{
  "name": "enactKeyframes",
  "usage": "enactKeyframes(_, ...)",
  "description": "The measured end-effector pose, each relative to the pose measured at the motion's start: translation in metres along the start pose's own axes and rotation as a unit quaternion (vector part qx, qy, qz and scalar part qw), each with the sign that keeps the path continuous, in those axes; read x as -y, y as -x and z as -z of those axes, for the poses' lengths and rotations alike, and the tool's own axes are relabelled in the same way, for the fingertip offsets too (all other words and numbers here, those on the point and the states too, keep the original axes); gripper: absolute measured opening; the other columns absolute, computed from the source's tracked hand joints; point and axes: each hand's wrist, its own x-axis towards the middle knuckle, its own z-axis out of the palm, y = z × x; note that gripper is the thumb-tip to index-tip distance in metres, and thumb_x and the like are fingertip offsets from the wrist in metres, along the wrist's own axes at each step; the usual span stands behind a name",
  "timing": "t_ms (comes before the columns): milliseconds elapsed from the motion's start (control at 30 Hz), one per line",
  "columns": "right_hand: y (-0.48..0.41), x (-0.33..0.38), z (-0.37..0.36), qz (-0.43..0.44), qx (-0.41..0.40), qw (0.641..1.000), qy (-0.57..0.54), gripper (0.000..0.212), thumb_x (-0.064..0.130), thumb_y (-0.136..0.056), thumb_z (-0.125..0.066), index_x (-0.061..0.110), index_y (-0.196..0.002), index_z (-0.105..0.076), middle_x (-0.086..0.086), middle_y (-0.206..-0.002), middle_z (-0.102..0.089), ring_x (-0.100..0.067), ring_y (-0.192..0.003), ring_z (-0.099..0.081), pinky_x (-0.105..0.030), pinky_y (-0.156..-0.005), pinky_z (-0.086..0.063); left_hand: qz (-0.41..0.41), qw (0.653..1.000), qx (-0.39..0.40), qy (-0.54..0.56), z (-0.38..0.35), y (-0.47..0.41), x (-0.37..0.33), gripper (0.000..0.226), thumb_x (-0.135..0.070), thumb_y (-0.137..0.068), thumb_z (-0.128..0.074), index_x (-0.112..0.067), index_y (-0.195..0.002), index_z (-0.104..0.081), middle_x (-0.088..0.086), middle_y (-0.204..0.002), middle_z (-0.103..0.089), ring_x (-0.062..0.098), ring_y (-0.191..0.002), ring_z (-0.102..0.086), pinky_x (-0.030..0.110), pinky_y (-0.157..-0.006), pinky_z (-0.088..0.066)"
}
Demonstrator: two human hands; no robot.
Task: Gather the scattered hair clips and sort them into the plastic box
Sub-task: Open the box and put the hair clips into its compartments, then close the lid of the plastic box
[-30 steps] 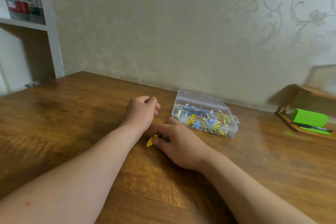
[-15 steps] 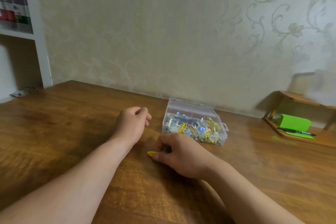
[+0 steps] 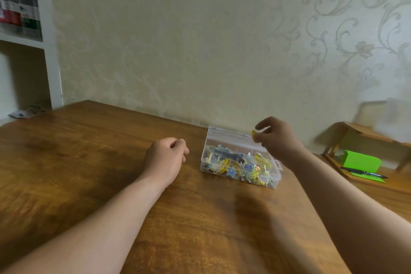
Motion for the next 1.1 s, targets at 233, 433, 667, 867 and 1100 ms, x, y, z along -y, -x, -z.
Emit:
enactKeyframes(233, -0.022, -0.006, -0.022, -0.012, 0.082, 0.987, 0.138, 0.009, 0.009, -0.09, -0.074, 0.016, -0.086, -0.075, -0.003, -0.085, -0.077, -0.022, -0.082, -0.072, -0.03, -0.067, -0.056, 0.001, 1.0, 0.001, -0.006, 0.001, 0.001, -0.002, 0.041, -0.032, -0.111, -0.049, -0.016, -0.084, -0.075, 0.003, -0.076, -0.071, 0.015, -0.072, -0.062, 0.028, -0.064, -0.042)
enactKeyframes(433, -0.025, -0.004, -0.03, -0.023, 0.075, 0.974, 0.211, 0.008, 0.012, -0.084, -0.075, 0.019, -0.081, -0.077, 0.001, -0.08, -0.077, -0.02, -0.08, -0.072, -0.033, -0.068, -0.059, 0.003, 1.0, 0.005, -0.013, 0.001, 0.0, -0.002, 0.042, -0.033, -0.111, -0.049, -0.016, -0.084, -0.076, 0.003, -0.077, -0.072, 0.016, -0.074, -0.064, 0.029, -0.065, -0.044)
enactKeyframes(667, -0.018, -0.008, -0.031, -0.009, 0.066, 0.968, 0.241, 0.006, 0.026, -0.092, -0.075, 0.022, -0.088, -0.076, 0.005, -0.083, -0.074, -0.012, -0.074, -0.066, -0.023, -0.053, -0.042, 0.004, 1.0, 0.005, -0.017, 0.001, 0.001, -0.002, 0.041, -0.034, -0.112, -0.048, -0.017, -0.086, -0.075, 0.003, -0.079, -0.072, 0.015, -0.077, -0.065, 0.028, -0.067, -0.044)
enactKeyframes(867, -0.013, -0.02, -0.015, -0.005, 0.008, 0.986, 0.167, 0.013, 0.031, -0.097, -0.071, 0.022, -0.088, -0.073, 0.003, -0.08, -0.075, -0.016, -0.062, -0.064, -0.026, -0.055, -0.046, -0.002, 1.0, 0.005, -0.019, 0.001, 0.0, 0.0, 0.041, -0.033, -0.112, -0.048, -0.017, -0.086, -0.075, 0.003, -0.079, -0.072, 0.015, -0.079, -0.065, 0.028, -0.066, -0.042)
enactKeyframes(1100, 0.018, -0.077, 0.01, -0.081, -0.158, 0.983, -0.05, 0.017, 0.034, -0.099, -0.062, 0.022, -0.093, -0.073, 0.003, -0.087, -0.076, -0.023, -0.085, -0.071, -0.044, -0.079, -0.059, 0.0, 1.0, 0.009, -0.022, 0.001, 0.0, 0.002, 0.038, -0.032, -0.111, -0.05, -0.019, -0.087, -0.076, 0.003, -0.082, -0.073, 0.018, -0.084, -0.068, 0.032, -0.074, -0.052)
